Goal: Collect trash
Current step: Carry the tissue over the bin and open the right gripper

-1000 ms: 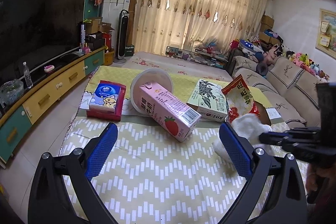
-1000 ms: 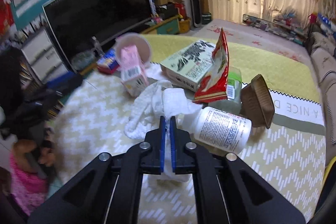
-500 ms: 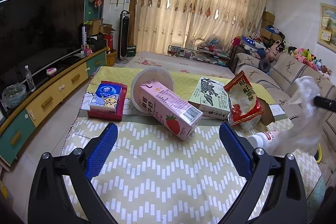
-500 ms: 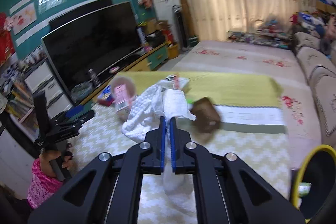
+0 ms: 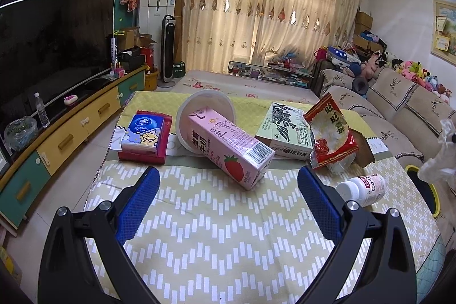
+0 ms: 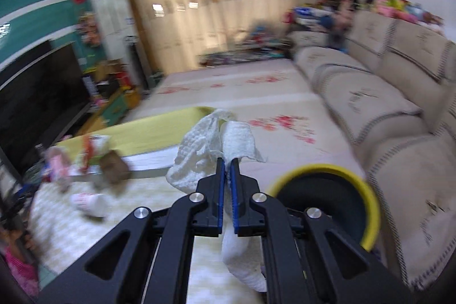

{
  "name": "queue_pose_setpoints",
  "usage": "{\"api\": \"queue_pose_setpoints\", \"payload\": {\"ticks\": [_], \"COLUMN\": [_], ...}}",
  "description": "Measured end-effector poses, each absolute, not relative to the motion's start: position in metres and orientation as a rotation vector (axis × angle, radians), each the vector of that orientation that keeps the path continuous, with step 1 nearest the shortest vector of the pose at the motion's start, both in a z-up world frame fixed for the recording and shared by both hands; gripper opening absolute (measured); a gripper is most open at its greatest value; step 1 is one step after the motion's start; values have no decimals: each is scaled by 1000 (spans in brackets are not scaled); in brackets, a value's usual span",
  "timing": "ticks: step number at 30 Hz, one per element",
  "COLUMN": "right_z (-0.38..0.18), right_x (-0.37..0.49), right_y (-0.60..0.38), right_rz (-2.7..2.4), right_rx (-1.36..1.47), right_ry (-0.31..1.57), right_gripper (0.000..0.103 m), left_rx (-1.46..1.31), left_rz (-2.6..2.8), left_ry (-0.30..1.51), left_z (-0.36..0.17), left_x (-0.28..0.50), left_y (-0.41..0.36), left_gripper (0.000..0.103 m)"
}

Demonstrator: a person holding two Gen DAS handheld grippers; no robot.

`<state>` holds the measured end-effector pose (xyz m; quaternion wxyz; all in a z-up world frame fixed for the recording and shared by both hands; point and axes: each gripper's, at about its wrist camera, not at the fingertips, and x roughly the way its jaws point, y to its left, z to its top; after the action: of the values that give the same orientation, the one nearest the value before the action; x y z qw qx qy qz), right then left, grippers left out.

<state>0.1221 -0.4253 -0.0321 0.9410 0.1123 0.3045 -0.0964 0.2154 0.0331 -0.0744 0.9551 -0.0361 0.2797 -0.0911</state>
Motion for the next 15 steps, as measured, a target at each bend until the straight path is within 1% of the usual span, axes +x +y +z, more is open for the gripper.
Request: {"api": "queue_pose_setpoints", "payload": {"ticks": [7, 15], "right_z": [-85, -133], "right_x": [135, 147], "right_y": [-493, -527], "right_rz": [-362, -433], "right_rx": [296, 344], "right_ry": [743, 840], "right_gripper": [5, 5], "left_rx": [-67, -62], "left_rz": [-182, -182], "left_ry": [575, 580], "left_z": [-76, -77], "left_x": [217, 217], "left_y": [33, 33], "left_gripper": [96, 96]}}
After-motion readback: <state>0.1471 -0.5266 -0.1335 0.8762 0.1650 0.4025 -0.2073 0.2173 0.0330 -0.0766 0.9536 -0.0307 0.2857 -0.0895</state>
